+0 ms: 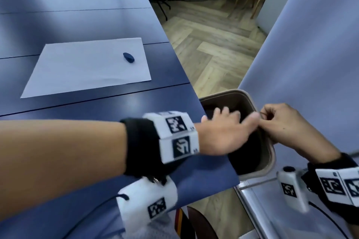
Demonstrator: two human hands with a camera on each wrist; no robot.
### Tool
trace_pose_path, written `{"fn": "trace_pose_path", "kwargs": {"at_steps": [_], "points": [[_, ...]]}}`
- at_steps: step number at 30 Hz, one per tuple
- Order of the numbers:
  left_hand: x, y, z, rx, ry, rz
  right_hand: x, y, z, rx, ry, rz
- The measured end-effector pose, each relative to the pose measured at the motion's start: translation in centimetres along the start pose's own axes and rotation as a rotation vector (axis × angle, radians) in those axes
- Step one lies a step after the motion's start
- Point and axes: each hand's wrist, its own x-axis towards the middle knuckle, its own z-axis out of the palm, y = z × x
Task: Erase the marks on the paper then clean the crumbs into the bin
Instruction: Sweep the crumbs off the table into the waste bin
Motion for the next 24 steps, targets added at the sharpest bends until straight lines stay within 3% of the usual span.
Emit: {"fn": "trace_pose_path", "kwargs": {"at_steps": [2,4,7,9,16,20,24], "points": [[-0.6,-0.9,-2.7,-0.051,0.094,0.001,1.0,1.7,0.4,0.034,-0.011,0.055],[-1.6,-3.4,-5.1,0.13,0.154,-0.053,2.4,4.1,1.4,0.06,-0.025,0.129],[-2.8,-8.0,-6.9,0.507,0.015,-0.244,4.4,7.9,4.4,0.152,-0.115,0.285],[-3.5,-10.2,-7.1,0.626,-0.087,-0.287,5.7,10.4,7.1,0.199,-0.168,0.391],[-2.9,-12.1,-6.9,0.705,-0.062,-0.235,10.4,22.8,20.0,0.239,-0.27,0.664],[-2.6,-12.7,-6.9,0.726,-0.061,-0.297,9.2,23.5,24.1,0.402,-0.244,0.812],[-2.4,-13.6,-6.6,0.664,0.03,-0.243,8.3,26.0,27.8,0.471,-0.255,0.919]]}}
